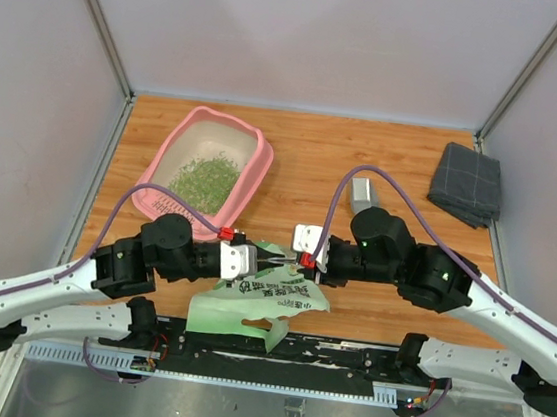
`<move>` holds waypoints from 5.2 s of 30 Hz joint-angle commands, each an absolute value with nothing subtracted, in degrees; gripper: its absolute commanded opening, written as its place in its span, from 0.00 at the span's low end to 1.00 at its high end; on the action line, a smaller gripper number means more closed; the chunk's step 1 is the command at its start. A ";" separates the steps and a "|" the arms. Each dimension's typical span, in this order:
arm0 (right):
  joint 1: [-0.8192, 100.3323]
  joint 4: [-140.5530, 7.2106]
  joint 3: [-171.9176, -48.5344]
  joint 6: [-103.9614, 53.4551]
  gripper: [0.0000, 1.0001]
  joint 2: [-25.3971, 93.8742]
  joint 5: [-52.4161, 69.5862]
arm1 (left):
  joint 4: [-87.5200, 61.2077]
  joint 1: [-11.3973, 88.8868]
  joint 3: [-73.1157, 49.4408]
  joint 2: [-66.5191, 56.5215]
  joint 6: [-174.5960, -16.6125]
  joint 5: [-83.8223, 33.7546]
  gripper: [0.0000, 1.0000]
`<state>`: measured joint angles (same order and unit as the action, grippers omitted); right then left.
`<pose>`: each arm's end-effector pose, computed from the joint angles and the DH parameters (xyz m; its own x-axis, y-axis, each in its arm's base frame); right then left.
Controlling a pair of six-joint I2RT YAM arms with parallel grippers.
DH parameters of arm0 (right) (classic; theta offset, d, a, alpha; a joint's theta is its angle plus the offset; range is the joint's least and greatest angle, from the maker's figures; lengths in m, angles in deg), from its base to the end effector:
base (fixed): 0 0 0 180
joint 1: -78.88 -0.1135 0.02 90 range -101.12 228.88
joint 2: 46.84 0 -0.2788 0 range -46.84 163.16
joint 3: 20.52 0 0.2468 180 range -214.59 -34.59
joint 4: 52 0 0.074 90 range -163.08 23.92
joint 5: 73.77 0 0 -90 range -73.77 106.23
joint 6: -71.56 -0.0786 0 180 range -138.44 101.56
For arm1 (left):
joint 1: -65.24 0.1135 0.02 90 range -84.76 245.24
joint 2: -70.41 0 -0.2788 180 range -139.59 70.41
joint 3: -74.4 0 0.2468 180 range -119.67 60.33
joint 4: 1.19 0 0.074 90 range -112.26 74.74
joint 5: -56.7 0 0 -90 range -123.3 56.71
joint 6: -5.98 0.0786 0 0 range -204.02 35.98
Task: Fill the litter box with clean litter
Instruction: Adjust the clamp, then clamp the cat litter bag at the center of the board.
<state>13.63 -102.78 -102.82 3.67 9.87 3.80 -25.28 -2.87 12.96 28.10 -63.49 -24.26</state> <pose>0.0792 0.2123 0.3890 0.1994 -0.4454 -0.8728 -0.9643 0.0694 -0.2557 0.0624 -0.1884 0.3689 0.3117 0.1533 -0.9377 0.9241 0.1807 0.3367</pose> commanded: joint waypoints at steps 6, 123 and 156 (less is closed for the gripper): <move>12.19 -104.70 -105.96 3.27 0.40 9.79 5.09 | -30.29 -3.14 9.69 25.48 -62.23 -27.65 0.00; 10.99 -134.58 -106.03 -4.53 0.01 6.96 16.51 | -33.19 -5.95 22.13 24.27 -78.99 -29.89 0.58; 7.74 -137.95 -108.44 -3.77 0.01 17.80 22.33 | -17.39 -6.04 28.82 35.15 -72.96 -38.52 0.00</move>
<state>8.73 -137.91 -110.12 -4.77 18.76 17.40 -25.74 -5.78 29.66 33.24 -73.78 -36.50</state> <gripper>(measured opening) 0.176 0.011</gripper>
